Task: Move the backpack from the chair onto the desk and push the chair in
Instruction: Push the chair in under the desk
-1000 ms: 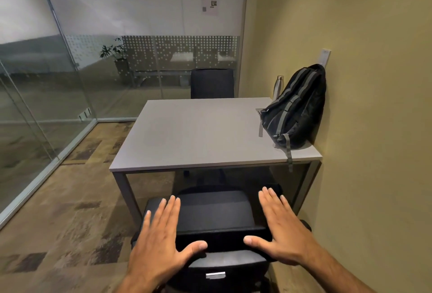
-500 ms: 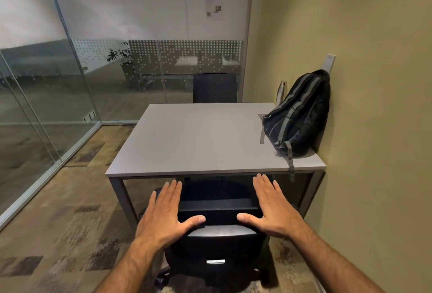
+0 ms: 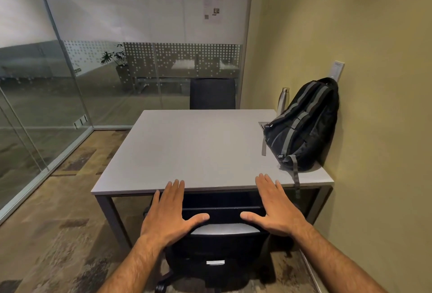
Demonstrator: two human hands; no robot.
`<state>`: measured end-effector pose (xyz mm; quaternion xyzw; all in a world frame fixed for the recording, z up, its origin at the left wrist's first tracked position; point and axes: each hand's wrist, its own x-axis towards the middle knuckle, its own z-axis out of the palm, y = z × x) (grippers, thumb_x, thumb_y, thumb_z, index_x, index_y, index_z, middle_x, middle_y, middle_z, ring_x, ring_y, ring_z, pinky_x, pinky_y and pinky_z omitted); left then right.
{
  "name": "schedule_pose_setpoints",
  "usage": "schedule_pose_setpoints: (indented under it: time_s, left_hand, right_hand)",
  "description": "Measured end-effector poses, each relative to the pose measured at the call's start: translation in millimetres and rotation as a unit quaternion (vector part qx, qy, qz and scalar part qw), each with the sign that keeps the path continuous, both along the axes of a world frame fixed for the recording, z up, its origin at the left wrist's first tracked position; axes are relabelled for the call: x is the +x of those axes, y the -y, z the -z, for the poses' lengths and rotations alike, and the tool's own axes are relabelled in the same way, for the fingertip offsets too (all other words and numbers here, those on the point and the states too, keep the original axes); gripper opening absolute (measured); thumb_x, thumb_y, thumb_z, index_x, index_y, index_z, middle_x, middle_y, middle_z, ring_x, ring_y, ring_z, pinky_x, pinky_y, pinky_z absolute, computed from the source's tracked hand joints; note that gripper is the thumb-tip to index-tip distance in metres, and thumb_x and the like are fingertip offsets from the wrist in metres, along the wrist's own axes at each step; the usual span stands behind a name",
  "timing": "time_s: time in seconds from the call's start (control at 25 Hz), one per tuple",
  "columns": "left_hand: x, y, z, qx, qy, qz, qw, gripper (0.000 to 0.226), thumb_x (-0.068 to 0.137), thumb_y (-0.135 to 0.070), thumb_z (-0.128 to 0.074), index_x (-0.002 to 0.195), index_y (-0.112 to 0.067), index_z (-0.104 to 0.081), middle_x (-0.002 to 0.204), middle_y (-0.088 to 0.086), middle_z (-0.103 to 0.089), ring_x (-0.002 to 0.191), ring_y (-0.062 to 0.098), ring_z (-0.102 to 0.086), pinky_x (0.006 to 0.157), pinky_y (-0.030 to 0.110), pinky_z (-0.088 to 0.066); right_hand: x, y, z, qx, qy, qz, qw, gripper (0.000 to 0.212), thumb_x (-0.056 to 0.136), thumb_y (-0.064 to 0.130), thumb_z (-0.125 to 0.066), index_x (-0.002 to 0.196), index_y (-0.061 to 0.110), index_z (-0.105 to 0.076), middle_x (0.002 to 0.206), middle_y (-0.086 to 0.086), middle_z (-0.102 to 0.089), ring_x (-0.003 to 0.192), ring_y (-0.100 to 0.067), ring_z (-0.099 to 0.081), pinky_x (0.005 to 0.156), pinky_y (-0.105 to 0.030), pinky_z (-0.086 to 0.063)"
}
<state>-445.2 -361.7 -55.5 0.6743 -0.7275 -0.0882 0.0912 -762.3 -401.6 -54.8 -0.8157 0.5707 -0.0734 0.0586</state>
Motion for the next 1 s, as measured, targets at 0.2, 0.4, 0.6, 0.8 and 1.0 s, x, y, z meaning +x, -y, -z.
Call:
schedule_pose_setpoints:
  time_s: [0.2,0.4,0.6,0.8,1.0]
  left_hand:
    - [7,45,1,0.006,0.011,0.008,1.000,0.132,0.063,-0.107,-0.010,0.161,-0.022,0.013,0.171,-0.002,0.015,0.155,0.014,0.019,0.127,0.045,0.010]
    - [13,81,5,-0.001,0.015,0.010,1.000,0.132,0.062,-0.108,-0.009,0.160,-0.023,0.015,0.170,-0.002,0.017,0.154,0.015,0.021,0.127,0.046,0.010]
    - [17,133,5,0.008,0.013,-0.002,1.000,0.133,0.062,-0.108,-0.007,0.161,-0.022,0.014,0.170,-0.001,0.016,0.155,0.016,0.020,0.127,0.046,0.010]
    - [14,146,6,0.001,0.010,0.003,1.000,0.133,0.061,-0.109,-0.008,0.161,-0.023,0.012,0.171,-0.001,0.014,0.155,0.016,0.018,0.127,0.045,0.010]
    - [10,170,3,0.003,0.002,-0.011,1.000,0.134,0.061,-0.109,-0.011,0.162,-0.025,0.011,0.171,-0.003,0.013,0.155,0.014,0.017,0.127,0.045,0.010]
  right_hand:
    - [6,39,-1,-0.005,-0.008,0.010,1.000,0.126,0.072,0.102,-0.023,0.161,0.018,0.009,0.165,0.003,0.021,0.149,-0.009,0.026,0.115,-0.030,0.024]
    - [11,69,1,-0.015,-0.009,0.018,1.000,0.125,0.074,0.101,-0.025,0.161,0.018,0.008,0.166,0.004,0.017,0.151,-0.008,0.024,0.117,-0.030,0.023]
    - [16,125,0,-0.011,-0.017,0.021,1.000,0.125,0.074,0.101,-0.020,0.162,0.017,0.005,0.167,0.002,0.013,0.150,-0.008,0.024,0.119,-0.033,0.021]
    - [12,137,-1,-0.015,-0.021,0.019,0.999,0.125,0.072,0.102,-0.018,0.162,0.018,0.003,0.166,0.003,0.013,0.149,-0.007,0.022,0.121,-0.037,0.019]
    - [10,167,-2,-0.013,-0.020,0.013,1.000,0.126,0.071,0.103,-0.017,0.162,0.019,0.004,0.165,0.005,0.015,0.147,-0.006,0.025,0.121,-0.037,0.020]
